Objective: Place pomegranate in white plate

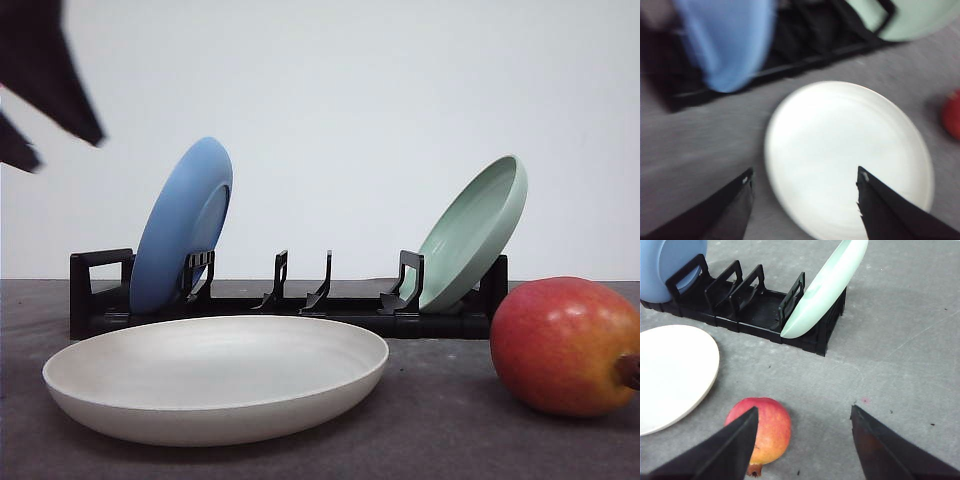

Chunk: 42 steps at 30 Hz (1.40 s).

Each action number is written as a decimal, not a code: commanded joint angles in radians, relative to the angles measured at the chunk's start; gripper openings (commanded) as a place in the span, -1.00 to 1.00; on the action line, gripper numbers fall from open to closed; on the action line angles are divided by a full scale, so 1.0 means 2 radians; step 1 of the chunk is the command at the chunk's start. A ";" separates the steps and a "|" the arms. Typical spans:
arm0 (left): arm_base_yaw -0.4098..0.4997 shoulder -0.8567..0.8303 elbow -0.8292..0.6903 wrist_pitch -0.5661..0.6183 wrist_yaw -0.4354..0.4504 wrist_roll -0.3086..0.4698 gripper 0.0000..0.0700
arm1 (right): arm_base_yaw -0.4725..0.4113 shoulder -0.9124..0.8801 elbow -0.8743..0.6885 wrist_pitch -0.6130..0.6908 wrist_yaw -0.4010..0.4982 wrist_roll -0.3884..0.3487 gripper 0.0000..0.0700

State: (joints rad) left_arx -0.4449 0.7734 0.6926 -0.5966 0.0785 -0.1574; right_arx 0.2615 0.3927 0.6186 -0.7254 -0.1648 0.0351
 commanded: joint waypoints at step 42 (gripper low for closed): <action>0.103 -0.050 0.004 -0.016 0.000 0.035 0.11 | 0.125 0.485 0.116 -0.001 0.005 0.110 0.99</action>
State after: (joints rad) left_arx -0.2386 0.6682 0.6926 -0.6403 0.0808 -0.0967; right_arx 0.5037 1.3464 0.8337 -0.7348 -0.1570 0.2417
